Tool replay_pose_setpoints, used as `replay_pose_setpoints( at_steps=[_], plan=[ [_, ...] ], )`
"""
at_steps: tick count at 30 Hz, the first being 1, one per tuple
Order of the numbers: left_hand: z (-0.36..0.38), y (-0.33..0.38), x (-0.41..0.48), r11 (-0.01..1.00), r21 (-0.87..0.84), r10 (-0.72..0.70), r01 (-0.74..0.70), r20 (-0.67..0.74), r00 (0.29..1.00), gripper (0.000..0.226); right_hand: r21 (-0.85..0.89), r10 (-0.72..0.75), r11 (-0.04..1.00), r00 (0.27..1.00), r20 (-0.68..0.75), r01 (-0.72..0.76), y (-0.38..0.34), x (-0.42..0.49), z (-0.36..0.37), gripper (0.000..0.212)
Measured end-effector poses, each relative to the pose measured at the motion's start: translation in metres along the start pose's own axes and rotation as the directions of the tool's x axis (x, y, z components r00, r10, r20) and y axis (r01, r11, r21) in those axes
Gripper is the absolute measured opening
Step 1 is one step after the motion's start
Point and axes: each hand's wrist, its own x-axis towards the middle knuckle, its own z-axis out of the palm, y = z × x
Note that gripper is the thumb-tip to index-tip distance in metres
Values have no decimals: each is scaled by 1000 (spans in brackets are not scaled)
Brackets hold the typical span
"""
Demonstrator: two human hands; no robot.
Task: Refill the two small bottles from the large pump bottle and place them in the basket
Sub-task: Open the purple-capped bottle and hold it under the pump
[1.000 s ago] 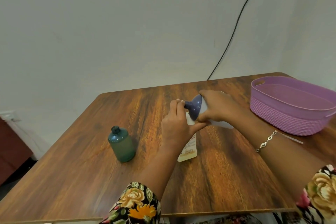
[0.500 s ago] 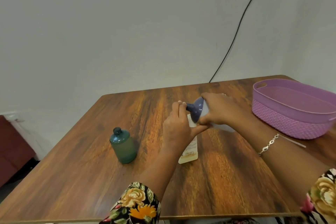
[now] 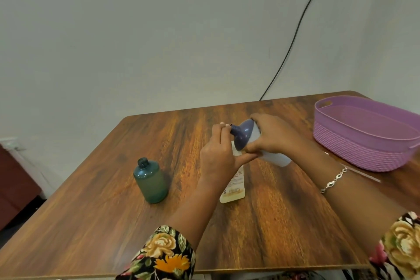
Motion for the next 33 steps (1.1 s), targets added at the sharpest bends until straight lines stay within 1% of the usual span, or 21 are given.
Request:
replay_pose_setpoints(
  at_steps=[3,5,7,9,13,18,22,27,31,33],
  plan=[
    [-4,3,-1,1000,-6,-23,23,32,999,83,-89,-19,996,1000,-8,18,-1,1,-1,60],
    [-8,3,3,1000,-7,-10,11,60,998,85,-66,-17,998,1000,-7,16,0,1,-4,61],
    [-12,2,9,1000,-3,17,-17,101,995,85,-20,-11,1000,1000,-25,11,1,1,-6,59],
    [-13,2,12,1000,3,24,-25,126,992,85,-15,-14,1000,999,-39,13,2,2,-7,57],
    [-9,1,0,999,36,6,-10,99,995,89,-9,-6,1000,1000,-24,6,1,0,0,65],
    [-8,0,-2,1000,20,-11,8,118,993,89,-101,-7,995,999,-47,2,-2,0,1,64],
    [-18,-2,12,1000,-1,25,-25,90,996,80,-47,4,999,999,-54,-6,-6,-1,-7,61],
    [-11,-2,2,1000,-18,24,-23,36,999,88,-76,20,997,1000,-9,-20,-7,-2,-5,61],
    [-10,0,-4,999,-53,-8,12,76,997,85,-151,31,988,999,-17,-33,-9,-3,-2,62],
    [-14,0,0,998,-64,-10,15,85,996,79,-111,36,993,999,-14,-37,-8,-4,-1,57]
  ],
)
